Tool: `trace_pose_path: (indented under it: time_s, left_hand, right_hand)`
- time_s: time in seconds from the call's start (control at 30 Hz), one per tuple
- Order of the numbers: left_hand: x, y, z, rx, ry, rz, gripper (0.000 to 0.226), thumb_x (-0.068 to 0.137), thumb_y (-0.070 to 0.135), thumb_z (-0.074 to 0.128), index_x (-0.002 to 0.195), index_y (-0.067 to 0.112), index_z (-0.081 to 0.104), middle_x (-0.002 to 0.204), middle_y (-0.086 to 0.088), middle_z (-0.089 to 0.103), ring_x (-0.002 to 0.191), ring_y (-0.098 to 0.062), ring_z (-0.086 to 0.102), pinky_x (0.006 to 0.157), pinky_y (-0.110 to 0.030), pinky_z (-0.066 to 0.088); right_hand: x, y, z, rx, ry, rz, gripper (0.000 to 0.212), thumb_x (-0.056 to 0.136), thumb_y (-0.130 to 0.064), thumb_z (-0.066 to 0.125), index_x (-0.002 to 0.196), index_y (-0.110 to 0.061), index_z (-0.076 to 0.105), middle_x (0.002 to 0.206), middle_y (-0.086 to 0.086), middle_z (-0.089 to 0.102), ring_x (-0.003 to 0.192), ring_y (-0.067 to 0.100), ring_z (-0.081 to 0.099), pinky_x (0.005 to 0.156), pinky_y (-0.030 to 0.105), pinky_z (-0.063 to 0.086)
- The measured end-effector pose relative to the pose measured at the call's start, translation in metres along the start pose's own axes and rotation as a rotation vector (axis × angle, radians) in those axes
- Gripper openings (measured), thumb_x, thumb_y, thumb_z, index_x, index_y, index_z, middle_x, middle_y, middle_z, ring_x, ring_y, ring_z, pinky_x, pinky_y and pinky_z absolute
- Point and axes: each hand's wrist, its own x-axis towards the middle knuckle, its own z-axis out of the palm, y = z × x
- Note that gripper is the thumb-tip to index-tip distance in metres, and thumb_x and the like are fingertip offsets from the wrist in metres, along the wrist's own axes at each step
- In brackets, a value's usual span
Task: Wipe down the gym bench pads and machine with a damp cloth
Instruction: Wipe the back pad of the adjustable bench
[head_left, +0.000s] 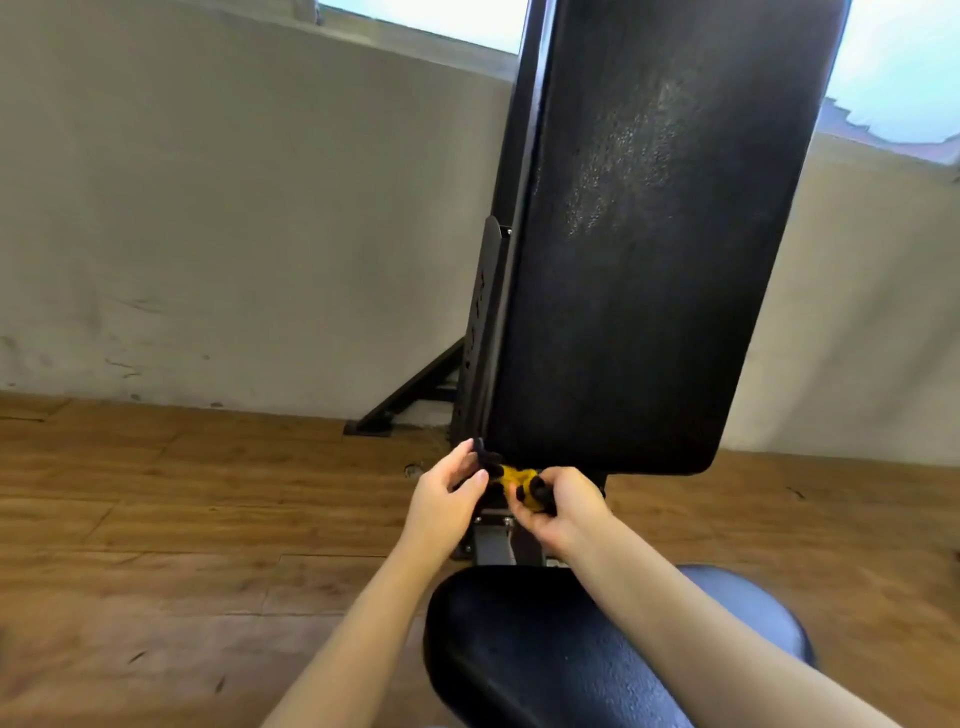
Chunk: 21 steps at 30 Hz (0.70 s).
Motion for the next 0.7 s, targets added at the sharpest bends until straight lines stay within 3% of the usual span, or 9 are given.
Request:
trace_pose_path:
  time_s: [0.07,0.17,0.23,0.3,0.37,0.43,0.53,0.7]
  left_hand:
    - [0.0,0.002,0.003,-0.023,0.003,-0.003,0.052,0.095,0.007,0.052,0.145,0.011,0.034,0.144,-0.006,0.045,0.127,-0.009,0.042,0.098,-0.016,0.034]
    - [-0.002,0.004,0.003,0.032,0.032,0.048,0.056,0.095,0.013,0.053,0.147,0.015,0.031,0.148,0.0,0.039,0.135,-0.01,0.035,0.099,-0.016,0.03]
    - [-0.003,0.004,-0.002,0.031,0.038,0.052,0.055,0.095,0.012,0.053,0.146,0.017,0.032,0.148,0.001,0.038,0.137,-0.011,0.034,0.1,-0.017,0.029]
    - [-0.001,0.001,-0.003,-0.022,0.007,0.015,0.054,0.096,0.011,0.052,0.146,0.014,0.032,0.148,-0.001,0.038,0.137,-0.013,0.035,0.102,-0.019,0.03]
    - [0.0,-0.001,0.001,-0.066,-0.076,-0.026,0.056,0.096,0.012,0.051,0.148,0.012,0.03,0.15,-0.003,0.036,0.137,-0.015,0.035,0.108,-0.022,0.028]
    - [0.001,-0.002,0.007,-0.112,-0.115,-0.042,0.057,0.096,0.013,0.051,0.148,0.012,0.028,0.151,-0.005,0.034,0.139,-0.016,0.033,0.114,-0.03,0.027]
    - [0.001,-0.002,0.011,-0.181,-0.068,-0.058,0.054,0.097,0.013,0.048,0.147,0.011,0.03,0.152,-0.004,0.033,0.139,-0.017,0.032,0.11,-0.028,0.028]
    - [0.002,-0.006,0.016,-0.187,-0.059,-0.035,0.055,0.097,0.014,0.047,0.149,0.013,0.027,0.151,-0.003,0.034,0.138,-0.015,0.033,0.114,-0.033,0.028]
  right_hand:
    - [0.003,-0.004,-0.006,-0.009,0.012,-0.021,0.013,0.091,0.006,0.037,0.083,0.001,0.046,0.088,0.018,0.047,0.072,0.031,0.048,0.038,0.03,0.052]
    - [0.003,-0.011,-0.014,-0.008,0.037,-0.035,0.012,0.091,0.004,0.037,0.082,0.0,0.045,0.087,0.017,0.047,0.071,0.03,0.048,0.035,0.03,0.05]
    - [0.005,-0.011,-0.022,0.005,0.037,-0.067,0.01,0.09,0.002,0.039,0.083,-0.001,0.045,0.089,0.017,0.047,0.072,0.029,0.048,0.039,0.029,0.051]
    - [0.006,-0.008,-0.025,-0.027,-0.019,-0.071,0.006,0.088,0.003,0.044,0.087,-0.001,0.048,0.093,0.018,0.05,0.075,0.031,0.051,0.053,0.036,0.053]
    - [0.009,0.0,-0.017,-0.086,-0.124,-0.053,0.016,0.084,0.008,0.047,0.097,0.002,0.055,0.097,0.021,0.057,0.083,0.033,0.056,0.069,0.04,0.052]
    - [0.011,0.011,-0.001,-0.095,-0.195,-0.06,0.027,0.082,0.013,0.048,0.106,0.007,0.058,0.102,0.023,0.062,0.089,0.033,0.061,0.07,0.04,0.052]
    - [0.018,0.022,0.011,-0.077,-0.198,-0.096,0.032,0.078,0.016,0.052,0.108,0.009,0.062,0.108,0.024,0.065,0.096,0.033,0.064,0.073,0.037,0.054]
    - [0.018,0.004,-0.02,-0.018,-0.092,-0.128,0.024,0.083,0.018,0.051,0.102,0.004,0.055,0.1,0.022,0.057,0.083,0.03,0.057,0.067,0.037,0.05]
